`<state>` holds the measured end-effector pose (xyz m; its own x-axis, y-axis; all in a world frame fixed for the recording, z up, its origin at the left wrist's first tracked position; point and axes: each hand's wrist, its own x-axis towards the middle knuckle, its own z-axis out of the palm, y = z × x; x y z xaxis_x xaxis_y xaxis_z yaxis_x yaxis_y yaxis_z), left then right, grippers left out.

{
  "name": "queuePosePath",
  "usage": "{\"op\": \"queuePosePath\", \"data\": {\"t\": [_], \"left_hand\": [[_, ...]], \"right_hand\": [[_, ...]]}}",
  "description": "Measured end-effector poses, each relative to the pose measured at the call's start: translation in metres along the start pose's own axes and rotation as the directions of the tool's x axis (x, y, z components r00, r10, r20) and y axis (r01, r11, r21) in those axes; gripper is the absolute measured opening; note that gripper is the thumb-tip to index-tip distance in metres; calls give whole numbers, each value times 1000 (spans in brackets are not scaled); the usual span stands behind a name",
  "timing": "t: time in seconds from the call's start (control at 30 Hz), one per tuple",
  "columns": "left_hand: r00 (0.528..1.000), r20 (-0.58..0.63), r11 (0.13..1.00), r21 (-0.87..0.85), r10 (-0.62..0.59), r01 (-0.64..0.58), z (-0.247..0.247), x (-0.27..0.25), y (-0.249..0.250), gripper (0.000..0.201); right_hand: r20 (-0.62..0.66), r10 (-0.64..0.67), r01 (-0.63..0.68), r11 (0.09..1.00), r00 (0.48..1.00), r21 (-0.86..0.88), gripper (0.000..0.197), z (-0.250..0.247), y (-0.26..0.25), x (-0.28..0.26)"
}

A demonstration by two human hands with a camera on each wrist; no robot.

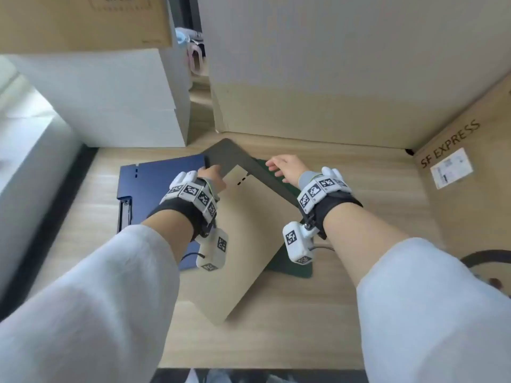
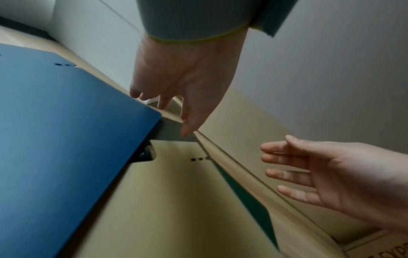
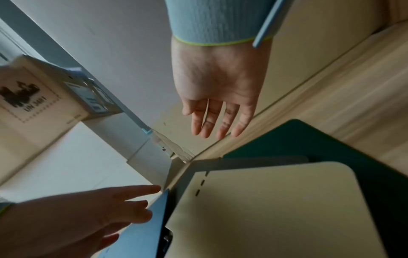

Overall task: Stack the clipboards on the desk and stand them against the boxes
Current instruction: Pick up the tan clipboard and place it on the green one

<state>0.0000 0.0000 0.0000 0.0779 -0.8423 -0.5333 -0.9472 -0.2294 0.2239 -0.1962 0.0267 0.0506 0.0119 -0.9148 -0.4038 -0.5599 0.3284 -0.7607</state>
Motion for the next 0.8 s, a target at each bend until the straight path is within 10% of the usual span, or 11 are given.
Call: {"op": "queuePosePath", "data": {"t": [0.63,0.8], "left_hand": [[998,32,972,233,-50,41,33,11,-1,55],[999,4,985,167,-35,34,37,16,6,56]], "right_hand": [[91,351,-301,890,932,-342,22,15,62,4],[85,442,-336,781,893,-526,46,15,71,13]]}}
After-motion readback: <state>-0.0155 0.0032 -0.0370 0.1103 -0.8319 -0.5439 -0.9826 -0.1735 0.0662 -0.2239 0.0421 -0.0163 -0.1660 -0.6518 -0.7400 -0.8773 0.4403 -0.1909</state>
